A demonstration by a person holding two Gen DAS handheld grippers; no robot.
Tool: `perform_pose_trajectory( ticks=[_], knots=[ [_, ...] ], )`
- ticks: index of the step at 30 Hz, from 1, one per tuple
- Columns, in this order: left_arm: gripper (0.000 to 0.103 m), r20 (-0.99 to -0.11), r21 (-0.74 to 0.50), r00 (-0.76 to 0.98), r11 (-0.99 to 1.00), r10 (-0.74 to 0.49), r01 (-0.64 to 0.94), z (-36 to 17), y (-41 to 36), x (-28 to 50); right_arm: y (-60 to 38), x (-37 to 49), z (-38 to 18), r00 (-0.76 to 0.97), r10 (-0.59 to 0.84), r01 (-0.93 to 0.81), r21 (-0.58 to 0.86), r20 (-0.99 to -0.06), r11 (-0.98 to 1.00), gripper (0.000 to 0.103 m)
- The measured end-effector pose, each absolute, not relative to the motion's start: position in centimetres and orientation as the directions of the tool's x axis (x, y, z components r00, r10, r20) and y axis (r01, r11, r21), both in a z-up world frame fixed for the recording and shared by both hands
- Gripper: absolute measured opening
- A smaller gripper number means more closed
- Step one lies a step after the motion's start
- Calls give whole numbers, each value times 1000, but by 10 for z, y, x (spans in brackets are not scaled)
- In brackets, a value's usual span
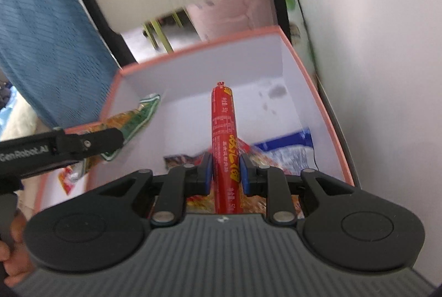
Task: Organize snacks
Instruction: 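Carry the green-labeled bag and the sausage over the shoebox with both tools, then open both tools to drop the bag and sausage into the shoebox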
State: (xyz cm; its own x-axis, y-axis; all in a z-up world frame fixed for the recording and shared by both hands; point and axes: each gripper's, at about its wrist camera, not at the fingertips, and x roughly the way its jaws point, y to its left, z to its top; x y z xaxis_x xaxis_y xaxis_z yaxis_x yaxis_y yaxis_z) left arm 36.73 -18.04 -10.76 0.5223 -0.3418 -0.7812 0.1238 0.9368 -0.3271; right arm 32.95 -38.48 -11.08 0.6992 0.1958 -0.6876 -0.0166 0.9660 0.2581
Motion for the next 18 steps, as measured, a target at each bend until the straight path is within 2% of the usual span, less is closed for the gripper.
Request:
perform_pose_trajectory(
  ticks=[7, 9, 11, 12, 13, 15, 18],
  knots=[
    [54, -812, -327, 477, 939, -336, 105, -136, -185, 373, -391, 352, -144, 654, 186, 3, 249, -733, 969, 25],
    [61, -813, -333, 470, 937, -343, 106, -140, -184, 376, -392, 354, -148, 646, 186, 8, 250, -740, 968, 25],
    [73, -809, -333, 478, 937, -342, 107, -141, -184, 376, -394, 355, -150, 646, 177, 19, 247, -743, 969, 25],
    [76, -814, -327, 475, 940, -333, 99, -140, -184, 377, -395, 355, -149, 648, 176, 16, 244, -741, 970, 25],
    [78, -819, -320, 471, 942, -328, 100, -139, -184, 377, -396, 354, -145, 652, 172, 15, 239, -739, 971, 27],
    [78, -810, -322, 480, 939, -338, 119, -133, -184, 374, -397, 353, -141, 667, 165, 17, 235, -727, 972, 49],
    [78, -799, -324, 490, 936, -348, 136, -118, -183, 368, -398, 346, -127, 685, 160, 14, 233, -711, 972, 48]
  ],
)
